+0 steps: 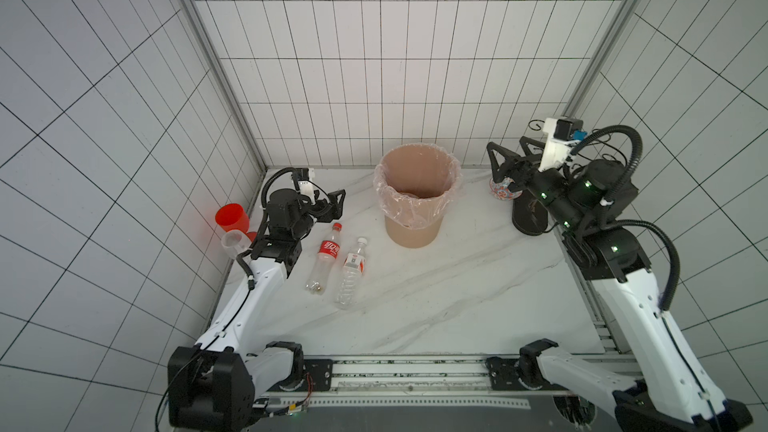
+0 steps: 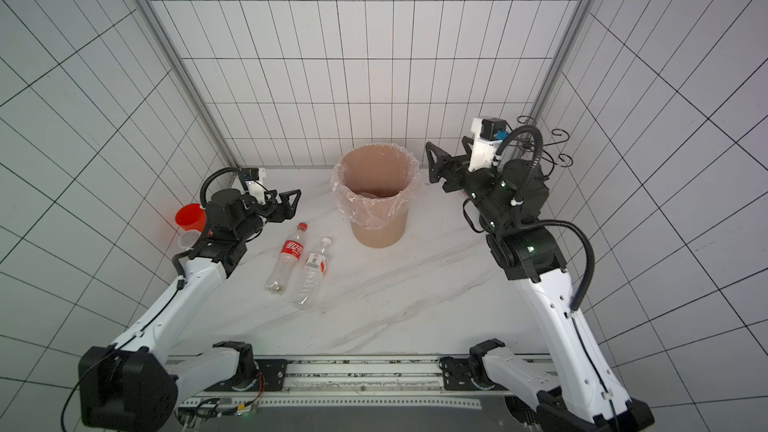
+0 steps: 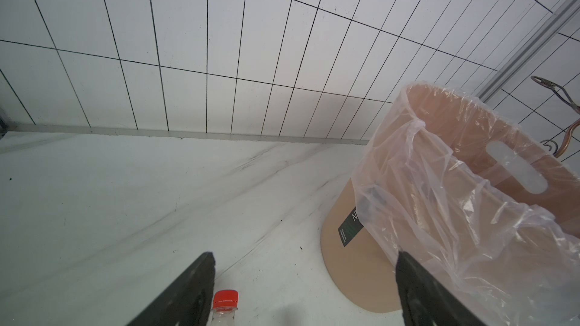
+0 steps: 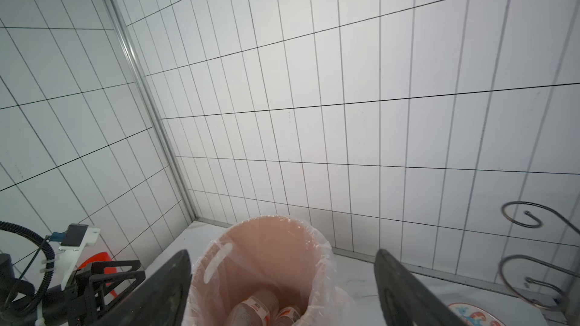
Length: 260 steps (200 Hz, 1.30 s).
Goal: Throw the plastic bottles in the bin
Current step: Pick up the plastic bottle from the center of the table.
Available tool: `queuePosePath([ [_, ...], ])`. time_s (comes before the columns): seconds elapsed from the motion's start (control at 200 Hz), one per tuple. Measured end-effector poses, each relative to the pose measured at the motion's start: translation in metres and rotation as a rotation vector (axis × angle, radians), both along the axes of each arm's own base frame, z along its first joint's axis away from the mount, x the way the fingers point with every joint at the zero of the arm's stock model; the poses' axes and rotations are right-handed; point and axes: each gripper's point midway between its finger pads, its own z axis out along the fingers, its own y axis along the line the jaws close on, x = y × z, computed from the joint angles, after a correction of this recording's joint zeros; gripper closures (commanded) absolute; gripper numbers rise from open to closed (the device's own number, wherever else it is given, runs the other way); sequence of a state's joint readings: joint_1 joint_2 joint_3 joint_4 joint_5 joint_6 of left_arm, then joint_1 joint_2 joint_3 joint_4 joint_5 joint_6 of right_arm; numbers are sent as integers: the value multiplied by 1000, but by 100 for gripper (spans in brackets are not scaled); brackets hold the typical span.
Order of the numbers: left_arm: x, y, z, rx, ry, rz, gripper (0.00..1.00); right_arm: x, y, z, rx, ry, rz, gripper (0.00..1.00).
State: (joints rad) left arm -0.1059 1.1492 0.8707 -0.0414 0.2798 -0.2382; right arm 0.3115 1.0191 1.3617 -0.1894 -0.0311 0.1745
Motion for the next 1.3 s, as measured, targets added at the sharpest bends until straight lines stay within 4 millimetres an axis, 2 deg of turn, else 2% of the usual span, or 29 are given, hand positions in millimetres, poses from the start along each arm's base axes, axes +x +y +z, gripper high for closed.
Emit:
queuePosePath([
  [0.055, -2, -3, -4, 13, 15, 9, 9, 7, -11, -29, -10, 62, -47, 10],
  [0.085, -4, -6, -7, 19, 28, 10, 3, 13, -17, -49, -17, 110, -70, 10],
  [0.155, -11, -9, -12, 32, 60, 24, 3, 26, -30, -108, -28, 257, -123, 10],
  [0.18, -14, -9, -13, 38, 68, 30, 3, 31, -35, -136, -31, 325, -142, 10],
  [0.245, -25, -5, -16, 50, 90, 55, 3, 33, -46, -196, -32, 479, -181, 10],
  [0.27, -30, -1, -17, 54, 99, 69, 3, 31, -49, -213, -31, 521, -191, 9],
  [0.325, -40, 4, -17, 62, 117, 91, 3, 26, -54, -244, -20, 600, -210, 10],
  [0.37, -49, 9, -16, 63, 128, 108, 3, 23, -56, -257, -10, 634, -215, 9],
  [0.465, -67, 8, -17, 56, 164, 120, 3, 21, -55, -265, 11, 647, -210, 9],
  [0.565, -89, -6, -30, 47, 213, 85, 3, 22, -53, -265, 36, 634, -197, 9],
  [0.705, -118, -30, -79, 45, 366, 21, 3, 23, -50, -269, 51, 628, -183, 9],
  [0.82, -135, -35, -114, 40, 480, 19, 3, 22, -55, -279, 58, 642, -187, 9],
  [0.98, -141, -39, -138, 51, 557, 17, 3, 18, -63, -289, 71, 659, -201, 10],
  [1.3, -146, -55, -185, 150, 679, -18, 7, 15, -73, -288, 97, 646, -208, 10],
])
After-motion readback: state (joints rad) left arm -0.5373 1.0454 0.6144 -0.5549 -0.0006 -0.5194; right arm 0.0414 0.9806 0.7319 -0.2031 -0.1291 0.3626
